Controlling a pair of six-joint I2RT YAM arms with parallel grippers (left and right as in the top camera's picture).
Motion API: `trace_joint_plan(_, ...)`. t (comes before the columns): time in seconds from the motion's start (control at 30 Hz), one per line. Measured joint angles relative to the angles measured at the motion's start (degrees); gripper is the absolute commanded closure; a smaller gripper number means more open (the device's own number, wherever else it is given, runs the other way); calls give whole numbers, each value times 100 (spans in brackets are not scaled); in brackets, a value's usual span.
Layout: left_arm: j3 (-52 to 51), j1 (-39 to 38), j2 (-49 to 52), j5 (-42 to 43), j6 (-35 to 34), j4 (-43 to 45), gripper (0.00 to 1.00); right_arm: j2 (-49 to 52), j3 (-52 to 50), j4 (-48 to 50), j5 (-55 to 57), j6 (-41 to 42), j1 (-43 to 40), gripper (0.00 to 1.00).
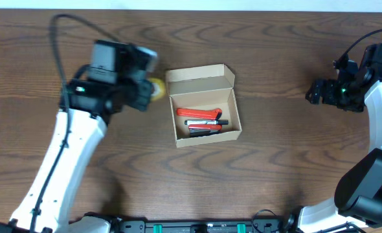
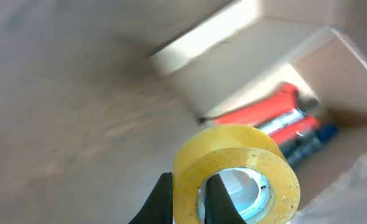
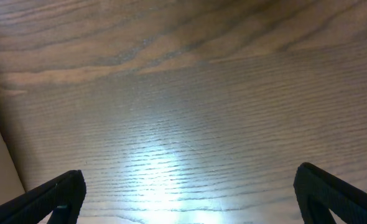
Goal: Pack container
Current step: 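Carry the tape roll into the box and release it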
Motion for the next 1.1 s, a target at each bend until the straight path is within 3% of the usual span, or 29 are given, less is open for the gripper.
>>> trace_joint_plan(0.23, 28, -1698, 186, -184, 1325, -55, 94, 0, 0, 11, 0, -4, 0, 1)
trace_joint_plan(0.37, 28, -2205, 415, -326, 1934, -153, 94, 0, 0, 13, 0, -4, 0, 1)
trace_joint_plan(0.7, 26, -2124, 1482, -776, 2660, -197, 94, 0, 0, 13, 0, -4, 0, 1)
trace_joint_plan(1.1, 28, -1926, 2234, -848, 2726, 337, 94, 0, 0, 13, 0, -4, 11, 1)
